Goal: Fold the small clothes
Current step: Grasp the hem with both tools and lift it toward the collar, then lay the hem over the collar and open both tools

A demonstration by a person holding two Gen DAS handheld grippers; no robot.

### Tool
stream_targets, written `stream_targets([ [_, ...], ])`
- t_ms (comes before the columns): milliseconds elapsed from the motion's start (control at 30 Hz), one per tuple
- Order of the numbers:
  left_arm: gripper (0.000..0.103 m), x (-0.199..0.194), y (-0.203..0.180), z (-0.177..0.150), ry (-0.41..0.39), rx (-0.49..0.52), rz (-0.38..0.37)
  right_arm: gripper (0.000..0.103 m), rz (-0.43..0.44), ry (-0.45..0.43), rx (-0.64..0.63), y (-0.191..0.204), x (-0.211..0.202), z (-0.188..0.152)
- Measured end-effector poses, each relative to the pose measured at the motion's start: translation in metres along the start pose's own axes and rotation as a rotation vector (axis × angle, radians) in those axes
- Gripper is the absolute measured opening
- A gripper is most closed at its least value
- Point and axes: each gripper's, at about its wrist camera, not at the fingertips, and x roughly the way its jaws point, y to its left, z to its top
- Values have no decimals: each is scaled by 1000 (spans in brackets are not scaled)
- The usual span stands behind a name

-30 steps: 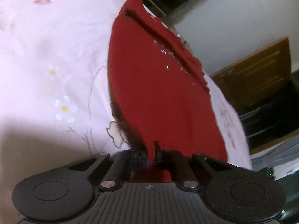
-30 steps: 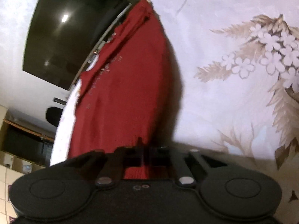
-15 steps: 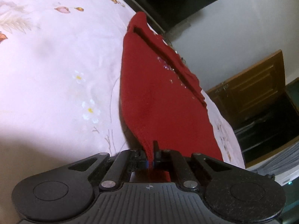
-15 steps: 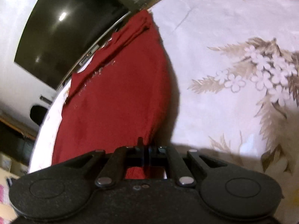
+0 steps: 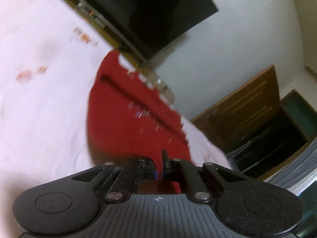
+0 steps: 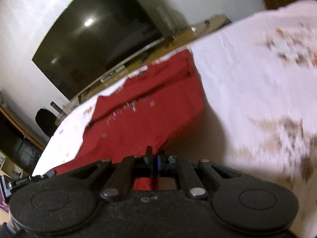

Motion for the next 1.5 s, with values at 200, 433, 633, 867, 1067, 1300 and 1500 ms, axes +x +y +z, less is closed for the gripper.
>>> stream_targets([
  [200, 3, 36, -27, 71, -39, 70, -28, 5, 14, -63, -64, 16, 9, 60],
  [433, 3, 94, -33, 147, -52, 129, 15, 5, 70, -88, -35, 12, 67, 144],
  [633, 3, 172, -10, 184, -21, 132, 92, 5, 106, -44, 15, -24, 144, 191],
  [867, 3, 263, 30, 205, 14, 151, 191, 6, 116, 30, 110, -80, 242, 221],
  [1067, 31, 283, 70, 189, -65, 78, 221, 59, 89, -82, 193, -122, 279, 214],
  [1300, 79, 278, 50, 197, -121, 208, 259, 56, 84, -85, -15, -102, 275, 208],
  [1500, 51, 318, 31, 194, 66, 451, 479, 51, -41, -12, -234, -78, 302, 213],
])
